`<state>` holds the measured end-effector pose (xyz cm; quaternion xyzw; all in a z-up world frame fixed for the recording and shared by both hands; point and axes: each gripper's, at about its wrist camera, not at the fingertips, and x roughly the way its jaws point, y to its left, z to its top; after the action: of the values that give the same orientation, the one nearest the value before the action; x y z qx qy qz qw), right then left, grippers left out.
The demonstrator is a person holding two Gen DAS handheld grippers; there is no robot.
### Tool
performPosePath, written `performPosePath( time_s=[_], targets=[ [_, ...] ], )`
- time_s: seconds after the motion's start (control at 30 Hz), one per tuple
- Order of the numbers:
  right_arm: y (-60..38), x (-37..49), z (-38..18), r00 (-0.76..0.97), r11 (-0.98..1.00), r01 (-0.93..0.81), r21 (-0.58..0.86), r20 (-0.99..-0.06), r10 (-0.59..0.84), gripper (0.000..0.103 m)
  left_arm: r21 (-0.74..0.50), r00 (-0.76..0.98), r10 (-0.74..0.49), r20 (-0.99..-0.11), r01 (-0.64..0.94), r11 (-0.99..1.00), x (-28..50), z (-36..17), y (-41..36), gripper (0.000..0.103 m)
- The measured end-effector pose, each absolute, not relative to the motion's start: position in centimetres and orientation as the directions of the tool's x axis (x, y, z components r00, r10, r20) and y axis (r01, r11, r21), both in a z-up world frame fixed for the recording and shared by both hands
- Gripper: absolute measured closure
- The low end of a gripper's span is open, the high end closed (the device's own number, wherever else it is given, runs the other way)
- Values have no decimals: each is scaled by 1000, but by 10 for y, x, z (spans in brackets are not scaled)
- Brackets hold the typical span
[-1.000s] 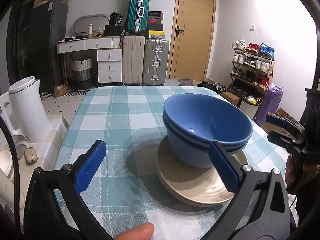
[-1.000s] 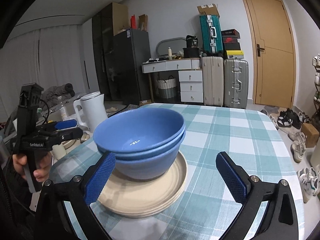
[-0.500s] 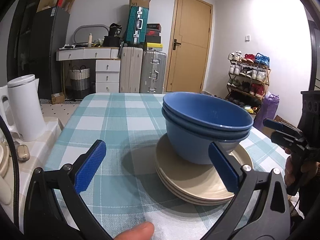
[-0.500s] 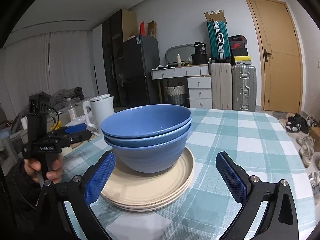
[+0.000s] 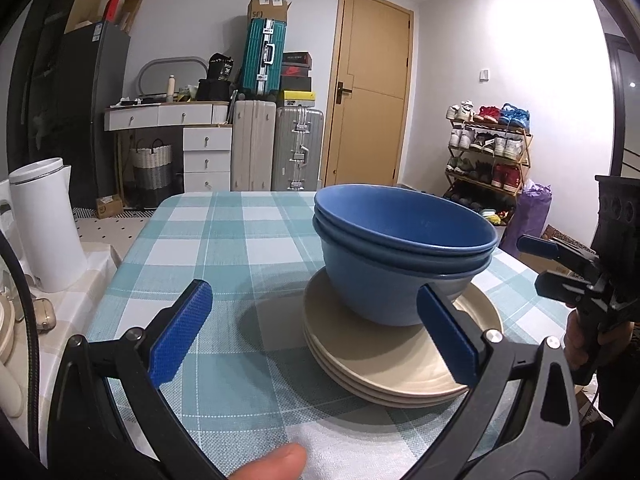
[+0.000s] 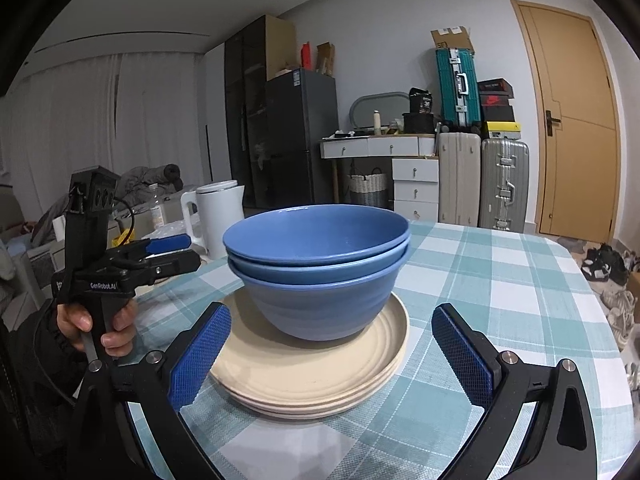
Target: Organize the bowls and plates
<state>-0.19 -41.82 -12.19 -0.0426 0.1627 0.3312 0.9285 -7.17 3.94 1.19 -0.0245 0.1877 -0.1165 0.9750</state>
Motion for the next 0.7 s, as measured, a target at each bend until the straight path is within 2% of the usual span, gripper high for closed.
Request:
performPosePath(
  time_s=[0.7],
  targets=[
    [-420,2,-124,733,788,-613,47,-336,591,1,-75,898,-230,-374,218,973,-67,10,35,1]
  ],
)
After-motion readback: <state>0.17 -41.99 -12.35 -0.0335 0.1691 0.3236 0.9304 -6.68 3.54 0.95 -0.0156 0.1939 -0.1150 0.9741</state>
